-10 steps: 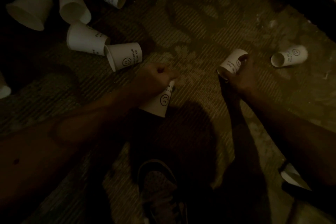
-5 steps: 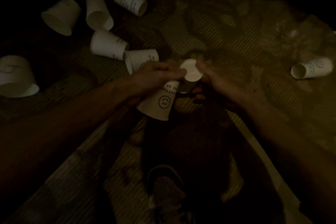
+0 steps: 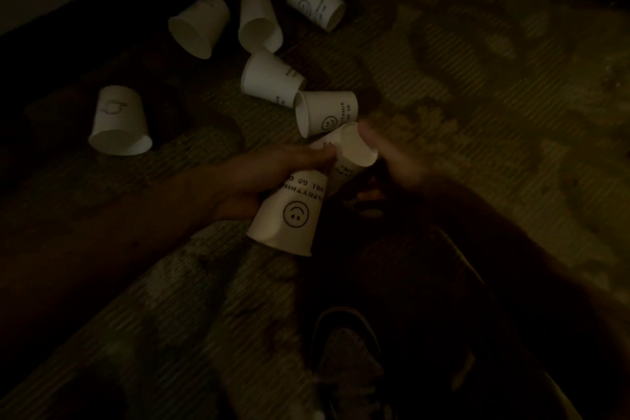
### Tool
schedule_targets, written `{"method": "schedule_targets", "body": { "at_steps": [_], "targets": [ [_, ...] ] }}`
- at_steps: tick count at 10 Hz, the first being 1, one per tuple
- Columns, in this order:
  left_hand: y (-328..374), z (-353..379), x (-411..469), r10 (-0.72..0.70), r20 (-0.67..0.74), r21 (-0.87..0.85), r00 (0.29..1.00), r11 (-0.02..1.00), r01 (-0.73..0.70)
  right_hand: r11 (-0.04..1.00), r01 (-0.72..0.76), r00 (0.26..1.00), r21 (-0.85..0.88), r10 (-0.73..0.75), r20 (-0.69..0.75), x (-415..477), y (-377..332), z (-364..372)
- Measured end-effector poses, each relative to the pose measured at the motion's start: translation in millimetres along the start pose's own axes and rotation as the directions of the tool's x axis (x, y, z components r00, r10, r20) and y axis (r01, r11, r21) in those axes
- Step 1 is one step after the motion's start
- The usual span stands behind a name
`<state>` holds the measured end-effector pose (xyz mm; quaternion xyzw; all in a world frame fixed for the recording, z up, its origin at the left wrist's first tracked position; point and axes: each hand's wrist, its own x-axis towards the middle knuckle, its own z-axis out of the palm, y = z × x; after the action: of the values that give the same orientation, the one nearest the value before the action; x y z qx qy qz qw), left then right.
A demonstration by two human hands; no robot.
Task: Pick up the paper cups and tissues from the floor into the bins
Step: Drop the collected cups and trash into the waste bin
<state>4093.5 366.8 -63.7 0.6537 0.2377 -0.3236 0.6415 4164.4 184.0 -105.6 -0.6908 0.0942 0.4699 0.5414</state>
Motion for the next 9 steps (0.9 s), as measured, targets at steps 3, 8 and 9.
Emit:
{"method": "schedule_targets", "body": {
  "at_steps": [3, 8, 9],
  "targets": [
    [-0.4, -42.2, -15.7, -0.153, -0.202, -0.083, 0.967, 0.987, 0.139, 0.917, 0.231, 0.872, -0.325, -0.344, -0.348, 23.3, -18.8, 13.3],
    [-21.5, -95.5, 1.0, 0.11, -0.451, 0.483, 0.886, 0.865, 0.138, 0.316, 0.421, 0.814, -0.85, -0.546, 0.2, 50.4, -54.0, 17.5],
    [-24.6, -103.4, -6.0, 0.13, -0.424, 0.608, 0.896, 0.774, 0.176, 0.382, 0.484, 0.803, -0.787, -0.551, 0.226, 43.3, -53.1, 22.1]
  ]
}}
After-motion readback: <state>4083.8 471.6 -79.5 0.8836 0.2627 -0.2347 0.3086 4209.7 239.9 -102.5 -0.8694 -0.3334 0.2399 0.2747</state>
